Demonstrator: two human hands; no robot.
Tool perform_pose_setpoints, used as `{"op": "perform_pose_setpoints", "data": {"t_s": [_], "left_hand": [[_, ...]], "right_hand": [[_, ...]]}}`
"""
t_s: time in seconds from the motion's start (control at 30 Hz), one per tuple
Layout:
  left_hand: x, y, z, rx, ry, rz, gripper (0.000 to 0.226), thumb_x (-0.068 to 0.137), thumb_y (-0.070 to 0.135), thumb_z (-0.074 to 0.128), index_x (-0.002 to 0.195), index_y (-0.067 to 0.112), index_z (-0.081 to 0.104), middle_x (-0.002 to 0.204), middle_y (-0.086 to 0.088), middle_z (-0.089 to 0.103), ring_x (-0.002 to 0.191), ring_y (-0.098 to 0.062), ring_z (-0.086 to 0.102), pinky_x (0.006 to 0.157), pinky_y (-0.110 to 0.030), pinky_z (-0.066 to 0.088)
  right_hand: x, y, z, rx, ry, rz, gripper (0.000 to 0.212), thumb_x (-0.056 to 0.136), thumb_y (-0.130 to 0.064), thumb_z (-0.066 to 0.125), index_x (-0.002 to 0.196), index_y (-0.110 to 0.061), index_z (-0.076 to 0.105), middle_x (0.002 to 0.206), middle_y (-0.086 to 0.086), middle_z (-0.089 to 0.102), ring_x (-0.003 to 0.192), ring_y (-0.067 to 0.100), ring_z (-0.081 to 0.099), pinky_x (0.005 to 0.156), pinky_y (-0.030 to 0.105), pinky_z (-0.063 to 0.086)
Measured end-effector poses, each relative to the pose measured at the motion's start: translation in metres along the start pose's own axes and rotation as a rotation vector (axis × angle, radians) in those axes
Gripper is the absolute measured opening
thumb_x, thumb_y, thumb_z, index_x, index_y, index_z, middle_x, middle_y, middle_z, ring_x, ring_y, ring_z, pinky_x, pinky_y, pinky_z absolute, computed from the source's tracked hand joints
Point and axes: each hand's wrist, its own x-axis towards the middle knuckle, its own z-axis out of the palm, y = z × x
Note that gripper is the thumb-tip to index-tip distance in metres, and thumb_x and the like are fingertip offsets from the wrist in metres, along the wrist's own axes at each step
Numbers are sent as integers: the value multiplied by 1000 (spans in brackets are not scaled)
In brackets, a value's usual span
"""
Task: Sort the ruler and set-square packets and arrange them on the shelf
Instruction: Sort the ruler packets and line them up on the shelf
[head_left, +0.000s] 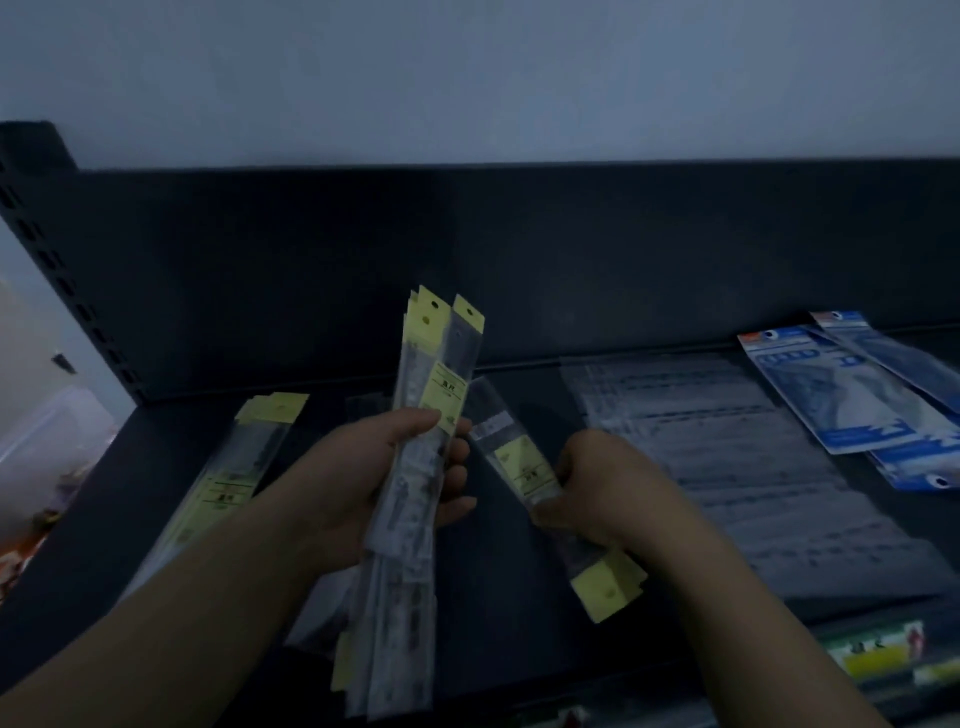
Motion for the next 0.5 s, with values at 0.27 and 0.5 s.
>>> {"op": "perform_pose_setpoints", "data": {"t_s": [0.27,0.5], "left_hand": [[22,27,18,61,-171,-36,33,97,27,44,111,4,64,73,-5,61,58,-15,59,58,-30,58],[44,36,38,157,-250,-28,23,94,26,50,100,8,63,72,-4,60,57,-15,59,56,-31,56]], "right_hand": [[-6,-2,0,150,-30,3,29,84,-39,61,69,-18,47,68,-3,50,62,12,49,48,25,34],[-30,55,-35,444,238,28,31,91,-22,59,63,-13,50,54,-6,46,47,3,43,47,17,33]]}}
